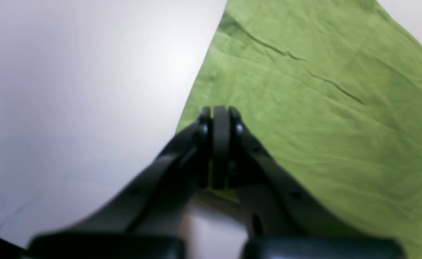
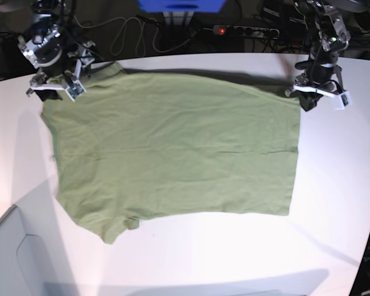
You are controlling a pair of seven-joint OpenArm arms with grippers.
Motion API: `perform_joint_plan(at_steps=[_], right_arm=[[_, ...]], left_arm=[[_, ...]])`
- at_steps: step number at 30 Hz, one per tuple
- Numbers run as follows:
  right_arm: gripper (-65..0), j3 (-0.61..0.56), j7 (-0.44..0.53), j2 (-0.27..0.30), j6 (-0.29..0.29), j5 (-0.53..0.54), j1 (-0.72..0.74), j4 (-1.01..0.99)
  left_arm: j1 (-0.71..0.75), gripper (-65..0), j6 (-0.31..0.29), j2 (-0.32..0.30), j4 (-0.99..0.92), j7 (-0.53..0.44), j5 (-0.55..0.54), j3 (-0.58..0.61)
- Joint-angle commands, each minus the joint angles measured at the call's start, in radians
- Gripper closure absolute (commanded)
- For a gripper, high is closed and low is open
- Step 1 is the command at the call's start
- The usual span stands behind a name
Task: Fold the T-shirt properly
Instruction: 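Lift the held edge with both grippers and pull it toward the arms, then lay the held edge over the shirt body with both grippers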
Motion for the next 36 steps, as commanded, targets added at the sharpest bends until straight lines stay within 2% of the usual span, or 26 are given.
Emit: perform_joint_plan(at_steps=[1,2,10,13,17,23,36], right_arm=[[-47.3,0.022,0.01,0.006,0.048,0.004,0.005,0.008],[-47.3,0.034,0.01,0.004,0.063,0.004,0.012,0.002],[-47.1,0.089,0.01,-0.004,0.063,0.002,0.05,-0.084],[-43.3,0.085,0.013,-0.002,0.063,0.002,0.05,-0.101],[-30.1,0.083,0.016,-0.002,0.063,0.002,0.048,-0.102],[0.0,0.083,0.018,-0.002,0.063,0.002,0.048,-0.098],[-0.1,0.083,0.01,-0.008,0.063,0.004,0.096,0.017]], left_arm=[[0.005,0.0,-0.003,-0.006,0.017,-0.017,-0.01,-0.009],[0.005,0.0,-0.003,-0.006,0.017,-0.017,-0.01,-0.009],[0.005,0.0,-0.003,-0.004,0.019,-0.017,-0.01,-0.006],[0.005,0.0,-0.003,-0.004,0.019,-0.017,-0.01,-0.009],[0.005,0.0,-0.003,-0.004,0.02,-0.017,-0.01,-0.01],[0.006,0.0,-0.003,-0.003,0.02,-0.017,-0.01,-0.01],[0.017,0.0,-0.002,-0.003,0.031,-0.017,-0.01,-0.01]])
